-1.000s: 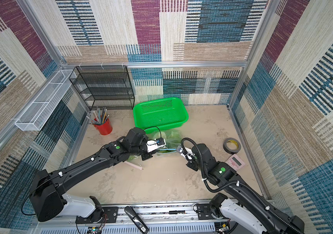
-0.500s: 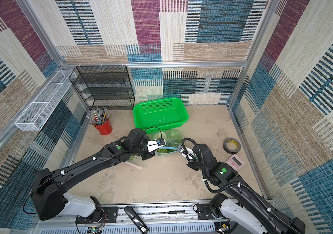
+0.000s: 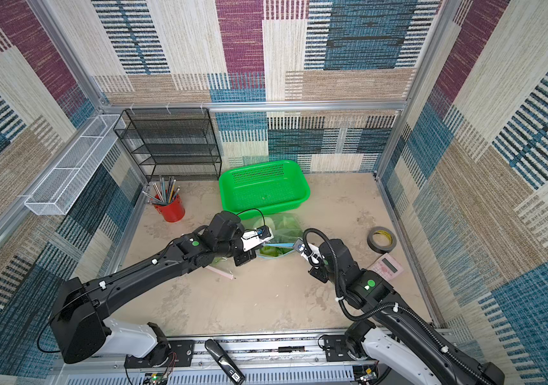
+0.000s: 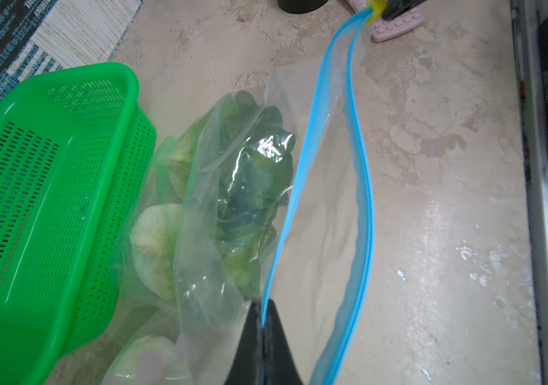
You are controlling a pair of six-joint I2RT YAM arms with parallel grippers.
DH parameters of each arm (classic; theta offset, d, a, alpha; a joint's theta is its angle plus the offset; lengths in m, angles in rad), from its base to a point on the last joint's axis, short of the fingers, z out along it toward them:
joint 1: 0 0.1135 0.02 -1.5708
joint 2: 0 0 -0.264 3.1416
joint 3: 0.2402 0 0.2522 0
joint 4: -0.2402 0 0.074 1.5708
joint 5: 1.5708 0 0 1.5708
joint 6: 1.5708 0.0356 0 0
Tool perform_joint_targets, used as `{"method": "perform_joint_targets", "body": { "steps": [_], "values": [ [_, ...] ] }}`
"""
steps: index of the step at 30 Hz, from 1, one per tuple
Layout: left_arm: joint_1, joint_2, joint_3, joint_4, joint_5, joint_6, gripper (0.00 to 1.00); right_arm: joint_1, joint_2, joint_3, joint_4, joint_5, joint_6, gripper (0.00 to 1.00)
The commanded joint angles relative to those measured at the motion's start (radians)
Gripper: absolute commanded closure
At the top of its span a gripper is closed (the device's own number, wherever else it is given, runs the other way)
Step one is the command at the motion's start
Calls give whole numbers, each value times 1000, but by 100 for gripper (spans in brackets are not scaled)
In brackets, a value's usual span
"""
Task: Open the zip-top bag and take out the chinese cabbages
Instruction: Adjust the zipper food storage bag at the center of the board.
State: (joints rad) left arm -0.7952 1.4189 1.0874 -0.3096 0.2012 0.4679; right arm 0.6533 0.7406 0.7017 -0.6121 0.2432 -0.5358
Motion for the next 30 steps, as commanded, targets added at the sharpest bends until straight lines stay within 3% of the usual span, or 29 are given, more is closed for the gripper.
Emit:
{"method": "perform_joint_targets", "body": {
  "steps": [1, 7, 12, 15, 18, 23, 30],
  "values": [
    [-13, 2, -2, 57, 60, -101, 100, 0, -13, 0, 53, -23, 48, 81],
    [-60, 33, 10, 93, 33, -192, 100, 0, -42, 7, 51, -20, 96, 55],
    [-93, 78, 61, 108, -21, -301, 100, 0, 14, 119, 11, -6, 153, 49],
    [-114, 104, 93, 118, -44, -363, 100, 0, 65, 205, 23, -43, 249, 48],
    [-130, 126, 109, 143, -54, -425, 100, -1, 95, 221, 97, -127, 440, 46],
    [-149, 152, 118, 157, -101, -499, 100, -1, 30, 137, 233, -174, 755, 51],
    [-157, 150, 108, 218, -146, -558, 100, 0, -137, -58, 350, -222, 1018, 57]
  ]
}}
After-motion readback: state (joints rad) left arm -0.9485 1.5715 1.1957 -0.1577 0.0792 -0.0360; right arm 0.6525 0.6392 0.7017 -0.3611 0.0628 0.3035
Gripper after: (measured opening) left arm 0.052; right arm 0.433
